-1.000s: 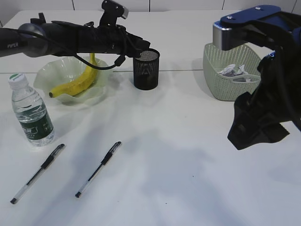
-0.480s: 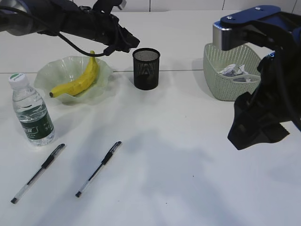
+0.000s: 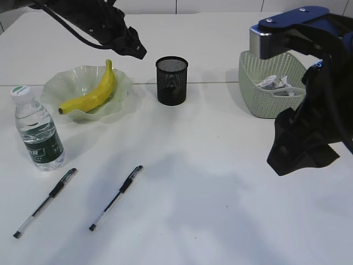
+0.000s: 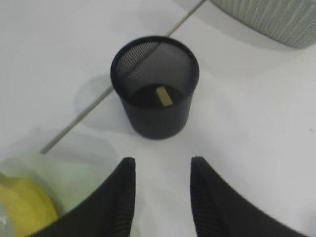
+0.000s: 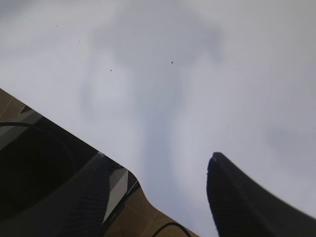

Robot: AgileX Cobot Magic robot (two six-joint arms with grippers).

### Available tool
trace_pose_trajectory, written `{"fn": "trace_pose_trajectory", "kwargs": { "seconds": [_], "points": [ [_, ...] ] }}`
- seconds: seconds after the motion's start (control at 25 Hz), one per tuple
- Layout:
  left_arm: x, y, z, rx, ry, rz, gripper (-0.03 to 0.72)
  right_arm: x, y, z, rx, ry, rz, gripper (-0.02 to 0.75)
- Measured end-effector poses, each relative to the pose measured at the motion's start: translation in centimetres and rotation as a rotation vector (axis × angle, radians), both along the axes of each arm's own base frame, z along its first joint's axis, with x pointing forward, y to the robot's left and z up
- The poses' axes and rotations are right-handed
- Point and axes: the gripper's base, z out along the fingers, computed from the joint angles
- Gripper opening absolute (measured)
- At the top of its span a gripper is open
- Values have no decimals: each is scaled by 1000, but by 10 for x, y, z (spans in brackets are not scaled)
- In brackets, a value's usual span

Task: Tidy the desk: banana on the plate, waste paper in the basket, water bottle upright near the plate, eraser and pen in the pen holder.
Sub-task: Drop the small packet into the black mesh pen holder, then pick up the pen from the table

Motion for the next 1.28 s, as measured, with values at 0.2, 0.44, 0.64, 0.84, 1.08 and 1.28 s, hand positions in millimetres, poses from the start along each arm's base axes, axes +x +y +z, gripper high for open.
{"fn": "trace_pose_trajectory", "kwargs": {
  "seconds": [0.2, 0.44, 0.64, 0.84, 1.08, 1.28],
  "points": [
    [-11, 9, 11, 49, 114, 87, 267, 0, 0, 0, 0, 0, 0, 462],
    [-28, 16, 30, 60, 224, 144, 268, 0, 0, 0, 0, 0, 0, 461],
    [-44, 24, 42, 105, 326, 202, 268, -5, -3, 7, 15, -23, 0, 461],
    [-57, 33, 58, 159, 362, 269, 268, -13, -8, 17, 37, -57, 0, 461],
    [-73, 41, 94, 136, 308, 317, 268, -16, -10, 20, 49, -64, 0, 461],
    [-86, 46, 117, 126, 263, 349, 268, -18, -9, 21, 65, -56, 0, 461]
  ]
}}
